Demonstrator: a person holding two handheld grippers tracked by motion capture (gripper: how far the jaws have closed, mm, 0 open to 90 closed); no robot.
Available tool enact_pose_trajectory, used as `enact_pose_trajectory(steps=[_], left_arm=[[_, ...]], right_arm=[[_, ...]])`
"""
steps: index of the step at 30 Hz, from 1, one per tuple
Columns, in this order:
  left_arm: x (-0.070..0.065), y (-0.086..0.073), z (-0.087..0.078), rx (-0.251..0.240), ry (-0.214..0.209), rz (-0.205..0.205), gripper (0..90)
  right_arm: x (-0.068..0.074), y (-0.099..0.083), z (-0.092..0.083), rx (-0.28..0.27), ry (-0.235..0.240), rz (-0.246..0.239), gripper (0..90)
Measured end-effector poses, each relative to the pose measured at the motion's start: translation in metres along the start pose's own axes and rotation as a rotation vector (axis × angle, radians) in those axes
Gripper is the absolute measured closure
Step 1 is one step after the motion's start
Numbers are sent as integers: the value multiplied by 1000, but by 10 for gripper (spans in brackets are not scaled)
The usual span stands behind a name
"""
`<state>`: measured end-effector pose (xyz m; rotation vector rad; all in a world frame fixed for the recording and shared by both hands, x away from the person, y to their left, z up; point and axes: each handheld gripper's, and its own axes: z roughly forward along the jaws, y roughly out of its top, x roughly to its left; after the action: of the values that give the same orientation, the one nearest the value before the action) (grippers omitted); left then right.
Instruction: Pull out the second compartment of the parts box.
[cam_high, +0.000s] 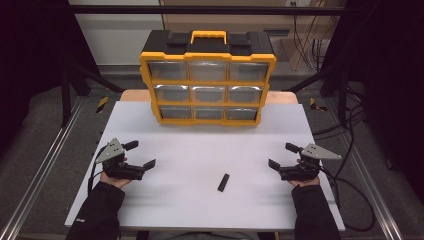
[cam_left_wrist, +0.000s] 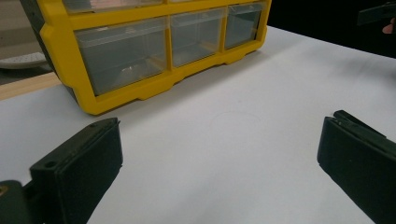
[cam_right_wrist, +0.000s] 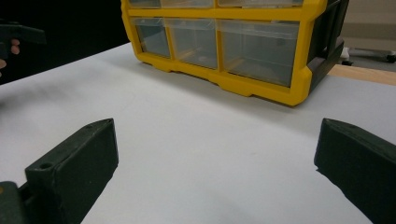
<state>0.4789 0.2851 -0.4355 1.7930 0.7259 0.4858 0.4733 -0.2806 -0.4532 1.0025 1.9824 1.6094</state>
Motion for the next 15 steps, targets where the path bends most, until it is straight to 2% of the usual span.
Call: enact_pose_trajectory(steps=[15], left_arm=[[-3, 4, 1, 6, 16, 8, 0]], right_arm=[[0, -1, 1, 11, 2, -12, 3]])
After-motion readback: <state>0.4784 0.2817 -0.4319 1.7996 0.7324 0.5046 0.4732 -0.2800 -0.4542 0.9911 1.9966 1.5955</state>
